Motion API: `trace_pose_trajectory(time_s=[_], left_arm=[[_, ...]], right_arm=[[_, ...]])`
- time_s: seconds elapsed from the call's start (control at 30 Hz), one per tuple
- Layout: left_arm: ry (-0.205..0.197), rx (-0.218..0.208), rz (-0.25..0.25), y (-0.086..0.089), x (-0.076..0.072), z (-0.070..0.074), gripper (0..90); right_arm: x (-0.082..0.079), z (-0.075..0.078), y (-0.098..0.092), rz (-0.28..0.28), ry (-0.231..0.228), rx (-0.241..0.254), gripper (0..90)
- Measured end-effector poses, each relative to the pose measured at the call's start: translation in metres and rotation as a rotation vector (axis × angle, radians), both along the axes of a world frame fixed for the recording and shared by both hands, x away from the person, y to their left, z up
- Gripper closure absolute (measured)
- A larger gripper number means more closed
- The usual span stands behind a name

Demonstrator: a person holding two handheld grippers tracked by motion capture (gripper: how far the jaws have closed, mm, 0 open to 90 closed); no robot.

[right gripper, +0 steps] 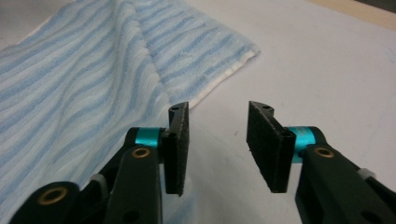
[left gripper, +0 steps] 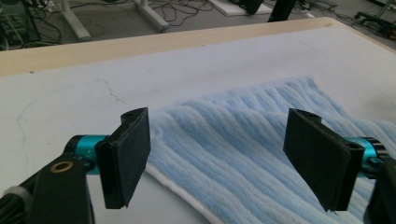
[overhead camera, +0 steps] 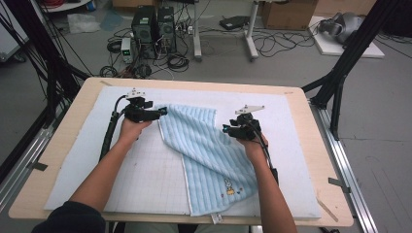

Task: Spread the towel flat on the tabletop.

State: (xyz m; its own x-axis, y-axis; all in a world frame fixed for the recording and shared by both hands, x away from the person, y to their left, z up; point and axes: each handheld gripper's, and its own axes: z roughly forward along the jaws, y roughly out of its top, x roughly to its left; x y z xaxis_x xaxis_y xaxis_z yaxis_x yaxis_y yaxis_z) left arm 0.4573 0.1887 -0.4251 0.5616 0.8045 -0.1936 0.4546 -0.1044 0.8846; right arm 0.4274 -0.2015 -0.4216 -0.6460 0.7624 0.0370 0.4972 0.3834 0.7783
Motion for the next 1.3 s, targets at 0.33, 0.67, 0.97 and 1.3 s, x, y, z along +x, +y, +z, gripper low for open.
trace_pose_trajectory(time_s=[0.33,0.67,0.97,1.3], left_arm=[[-0.014,0.021,-0.036,0.009,-0.027,-0.010,25.8],[-0.024,0.007,-0.065,0.014,-0.041,-0.010,30.0],[0.010,0.020,-0.074,0.009,-0.051,-0.020,33.6],[0.075,0.015,-0.121,-0.010,-0.059,-0.024,35.2]], right_arm=[[0.035,-0.010,0.034,-0.006,0.045,-0.008,55.2],[0.047,-0.019,0.067,0.079,0.061,-0.108,83.2],[0.059,-0.017,0.035,-0.134,-0.010,-0.219,85.8],[0.042,-0.003,-0.003,-0.263,-0.008,-0.081,64.4]])
